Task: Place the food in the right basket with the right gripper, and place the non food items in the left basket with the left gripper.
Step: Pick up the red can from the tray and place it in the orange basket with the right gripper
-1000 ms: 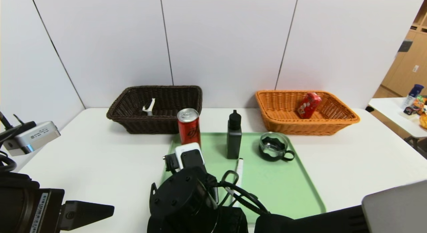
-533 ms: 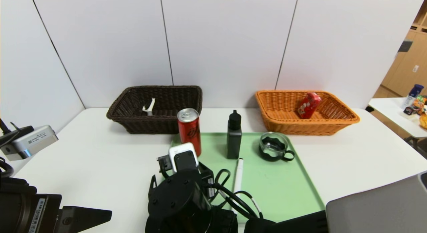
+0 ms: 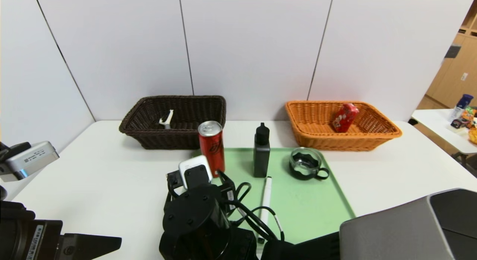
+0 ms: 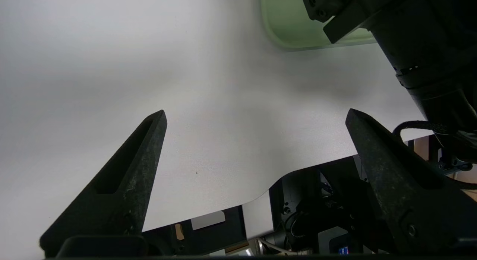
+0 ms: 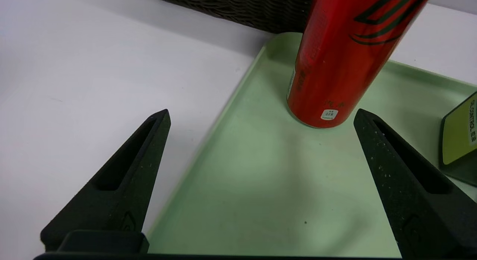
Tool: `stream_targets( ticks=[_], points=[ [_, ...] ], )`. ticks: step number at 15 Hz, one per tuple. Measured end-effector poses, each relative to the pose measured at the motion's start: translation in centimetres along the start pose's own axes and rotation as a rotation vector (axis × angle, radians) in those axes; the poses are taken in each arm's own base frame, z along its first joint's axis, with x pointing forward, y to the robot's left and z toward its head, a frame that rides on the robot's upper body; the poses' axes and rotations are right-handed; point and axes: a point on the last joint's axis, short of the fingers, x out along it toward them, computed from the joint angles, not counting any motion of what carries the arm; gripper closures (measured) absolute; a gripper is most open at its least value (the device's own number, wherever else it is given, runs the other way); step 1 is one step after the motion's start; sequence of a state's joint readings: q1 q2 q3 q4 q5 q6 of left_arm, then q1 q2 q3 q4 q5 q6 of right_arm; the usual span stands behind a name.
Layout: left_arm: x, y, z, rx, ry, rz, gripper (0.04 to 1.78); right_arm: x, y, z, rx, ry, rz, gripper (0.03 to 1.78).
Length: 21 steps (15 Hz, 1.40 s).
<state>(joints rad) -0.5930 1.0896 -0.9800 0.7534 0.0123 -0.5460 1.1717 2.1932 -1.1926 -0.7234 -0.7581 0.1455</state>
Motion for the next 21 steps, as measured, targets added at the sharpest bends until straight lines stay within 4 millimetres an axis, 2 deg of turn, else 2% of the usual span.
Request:
stream_targets(
  ticks=[6, 11, 21],
  points=[
    [-0.1, 0.0, 0.0, 0.002, -0.008, -0.008, 0.13, 2.8, -2.1, -0.1, -0.04, -0.035, -0.075, 0.11],
    [0.0, -0.1, 0.0, 0.004, -0.004, -0.011, 0.13, 3.3, -2.4, -0.2, -0.06, -0.032, -0.086, 0.11],
    [0.2, 0.2, -0.4, 0.004, 0.009, -0.004, 0.13, 6.2, -3.4, 0.6, -0.013, -0.069, -0.14, 0.11]
  ],
)
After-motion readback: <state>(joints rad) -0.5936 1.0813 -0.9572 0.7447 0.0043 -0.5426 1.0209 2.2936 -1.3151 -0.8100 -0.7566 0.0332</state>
